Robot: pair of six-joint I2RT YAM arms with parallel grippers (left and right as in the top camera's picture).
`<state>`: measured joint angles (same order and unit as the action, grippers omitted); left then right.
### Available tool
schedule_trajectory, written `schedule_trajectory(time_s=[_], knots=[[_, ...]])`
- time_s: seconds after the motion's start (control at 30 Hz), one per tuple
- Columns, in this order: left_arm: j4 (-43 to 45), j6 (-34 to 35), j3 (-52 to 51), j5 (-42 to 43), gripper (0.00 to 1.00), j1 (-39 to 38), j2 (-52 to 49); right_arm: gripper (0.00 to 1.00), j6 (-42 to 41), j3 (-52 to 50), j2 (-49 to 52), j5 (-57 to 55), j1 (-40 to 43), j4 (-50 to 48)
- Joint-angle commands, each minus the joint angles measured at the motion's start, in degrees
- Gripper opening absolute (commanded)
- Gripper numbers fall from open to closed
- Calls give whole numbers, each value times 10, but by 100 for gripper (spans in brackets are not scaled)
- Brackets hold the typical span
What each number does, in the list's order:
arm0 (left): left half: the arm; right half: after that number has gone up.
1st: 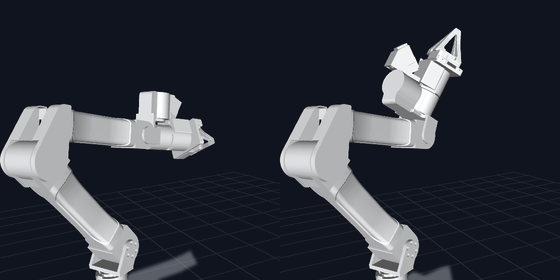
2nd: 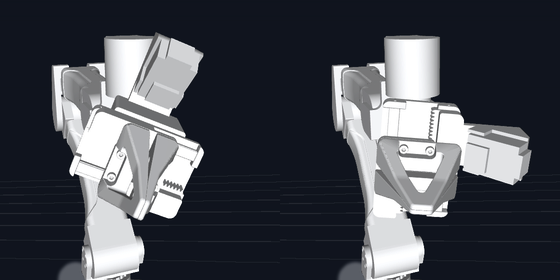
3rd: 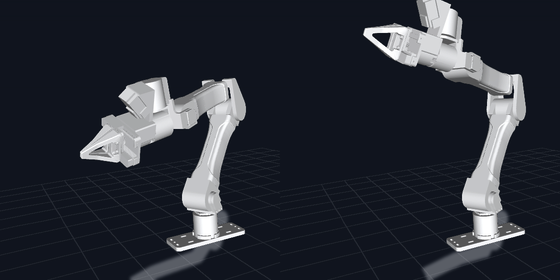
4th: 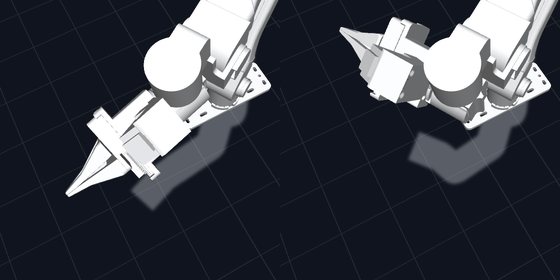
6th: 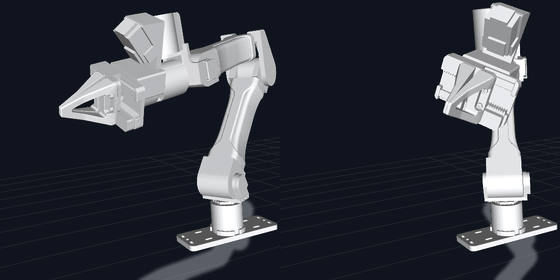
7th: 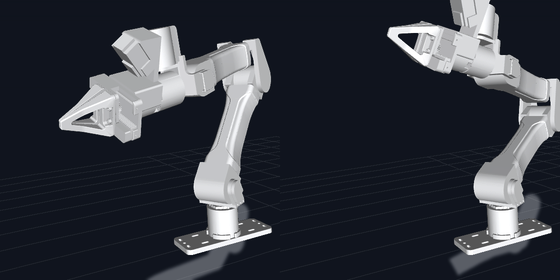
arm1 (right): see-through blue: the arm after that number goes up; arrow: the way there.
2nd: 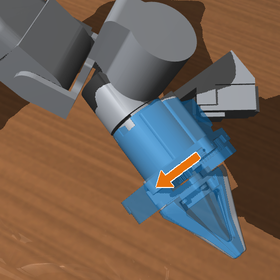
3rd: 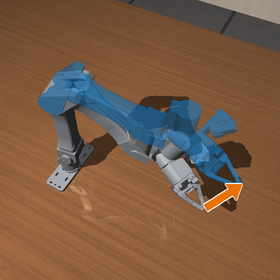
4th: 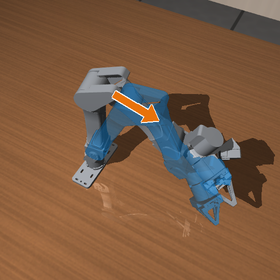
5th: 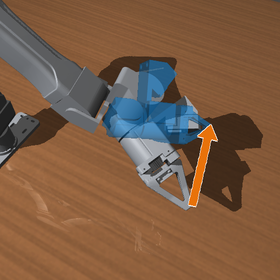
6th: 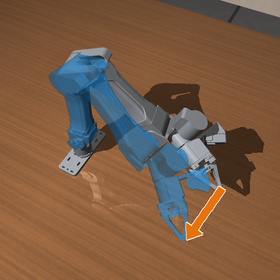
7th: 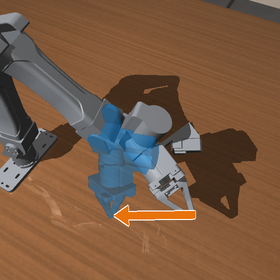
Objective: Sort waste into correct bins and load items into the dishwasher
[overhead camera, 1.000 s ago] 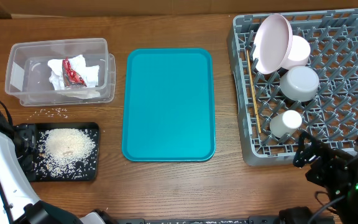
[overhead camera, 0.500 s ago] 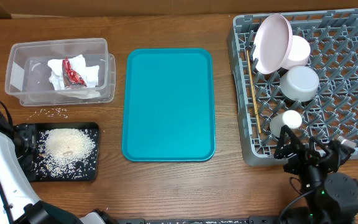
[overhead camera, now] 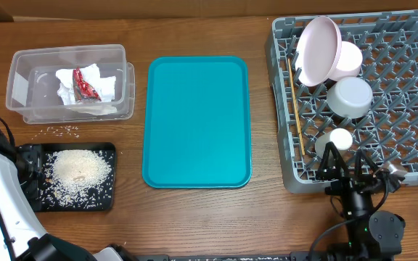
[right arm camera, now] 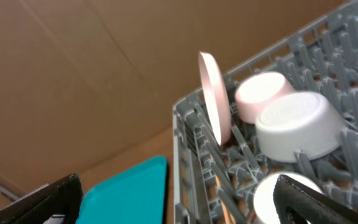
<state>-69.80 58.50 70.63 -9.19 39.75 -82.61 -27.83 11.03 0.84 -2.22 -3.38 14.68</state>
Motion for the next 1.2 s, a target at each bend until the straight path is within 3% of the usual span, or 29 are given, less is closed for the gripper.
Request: schedule_trajectory(time_s=[0.0,0.2,0.4,0.63,1.17], knots=[[0,-2,9,-2,100,0,1,100,13,-29,-7,15,4,-41],[0,-2,9,-2,100,0,1,100,21,-72,-7,24,5,-117],[0,-2,9,-2,100,0,1,100,102,-79,-7,60,5,-129],[0,-2,9,-2,100,0,1,100,118,-107,-7,46,6,-165],[0,-2,9,-2,100,0,1,100,193,-106,-7,44,41,-109]])
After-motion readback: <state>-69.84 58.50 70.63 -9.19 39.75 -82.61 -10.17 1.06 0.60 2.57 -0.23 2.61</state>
